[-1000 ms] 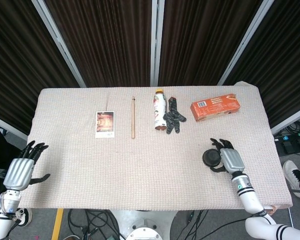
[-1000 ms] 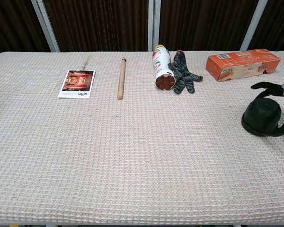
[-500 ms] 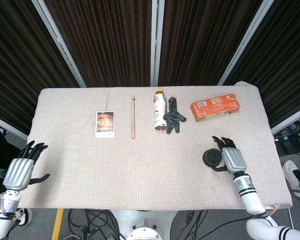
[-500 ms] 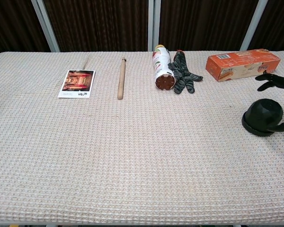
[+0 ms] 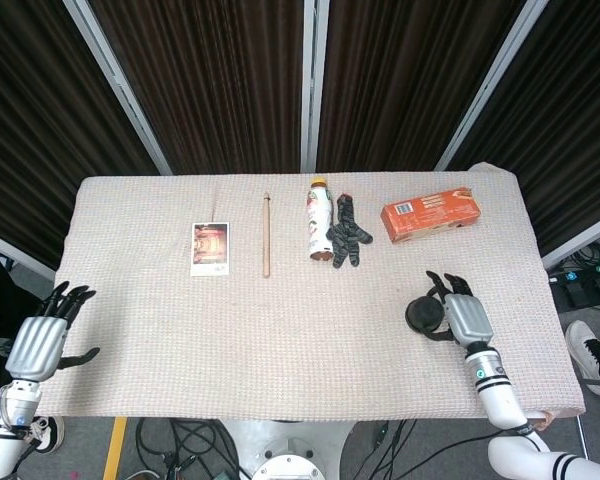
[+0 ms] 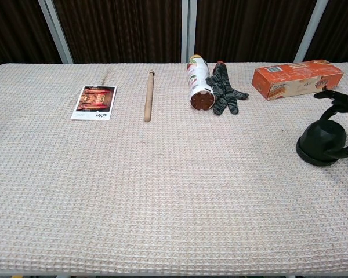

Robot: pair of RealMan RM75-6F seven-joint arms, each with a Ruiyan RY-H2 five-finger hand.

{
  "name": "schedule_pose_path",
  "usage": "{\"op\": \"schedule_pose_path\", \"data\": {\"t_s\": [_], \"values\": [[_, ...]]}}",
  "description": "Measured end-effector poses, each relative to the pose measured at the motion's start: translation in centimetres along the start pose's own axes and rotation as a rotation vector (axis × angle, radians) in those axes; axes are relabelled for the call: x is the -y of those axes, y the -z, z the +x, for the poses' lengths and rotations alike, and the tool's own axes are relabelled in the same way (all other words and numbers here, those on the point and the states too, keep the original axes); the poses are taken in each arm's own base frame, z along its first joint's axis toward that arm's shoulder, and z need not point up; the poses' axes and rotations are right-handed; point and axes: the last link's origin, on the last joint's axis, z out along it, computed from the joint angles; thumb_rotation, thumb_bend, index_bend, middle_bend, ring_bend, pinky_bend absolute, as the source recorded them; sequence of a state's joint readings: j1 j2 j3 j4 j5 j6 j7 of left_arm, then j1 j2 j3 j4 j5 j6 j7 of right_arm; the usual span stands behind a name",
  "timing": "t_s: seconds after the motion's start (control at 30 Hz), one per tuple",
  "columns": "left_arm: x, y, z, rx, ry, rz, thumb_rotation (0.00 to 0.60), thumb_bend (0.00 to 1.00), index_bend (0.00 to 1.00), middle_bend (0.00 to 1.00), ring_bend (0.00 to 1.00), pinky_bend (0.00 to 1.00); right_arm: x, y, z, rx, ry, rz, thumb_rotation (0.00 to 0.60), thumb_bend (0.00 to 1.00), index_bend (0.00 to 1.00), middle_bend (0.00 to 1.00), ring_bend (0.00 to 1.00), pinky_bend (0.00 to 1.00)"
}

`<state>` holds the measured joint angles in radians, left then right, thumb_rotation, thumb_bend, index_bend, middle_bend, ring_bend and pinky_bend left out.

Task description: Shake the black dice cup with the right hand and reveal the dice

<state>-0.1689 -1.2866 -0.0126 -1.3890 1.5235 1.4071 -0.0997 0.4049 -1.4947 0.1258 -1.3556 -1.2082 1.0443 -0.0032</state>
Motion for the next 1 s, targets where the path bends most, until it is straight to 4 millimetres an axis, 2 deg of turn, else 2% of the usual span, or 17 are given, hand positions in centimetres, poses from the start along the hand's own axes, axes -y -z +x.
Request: {"op": "schedule_pose_path", "data": {"t_s": [0.3,0.6,0.77,1.0], "values": [[-0.2,0.0,0.1,-0.005,0.000,-0.006,0.600,0.13,0.15,0.11,0.00,0.18,0.3,0.5,0.6,-0.033,-0.022,0.014,0.600,0.13,0.08,0.39,0.00,0.00],[-0.3,0.0,0.3,-0.008,-0.001,-0.009,0.600,0.13,0.15,0.11,0.00,0.18,-0.2,1.0,2.5,-0.098,-0.049,0.013,0.600,0.13,0.08,0.39,0.00,0.00],[-0.3,0.0,0.2,-0.006,-0.004,-0.009,0.600,0.13,0.15,0.11,0.00,0.18,-1.7,1.2,3.6,-0.136,-0.050,-0.029,0.600,0.14,0.08,0.39,0.00,0.00],[-0.4,-0.1,0.2,0.000,-0.012,-0.010,0.600,0.13,0.14,0.11,0.00,0.18,-4.5,1.5,3.9,-0.135,-0.047,-0.101,0.600,0.15,0.08,0.39,0.00,0.00]]}}
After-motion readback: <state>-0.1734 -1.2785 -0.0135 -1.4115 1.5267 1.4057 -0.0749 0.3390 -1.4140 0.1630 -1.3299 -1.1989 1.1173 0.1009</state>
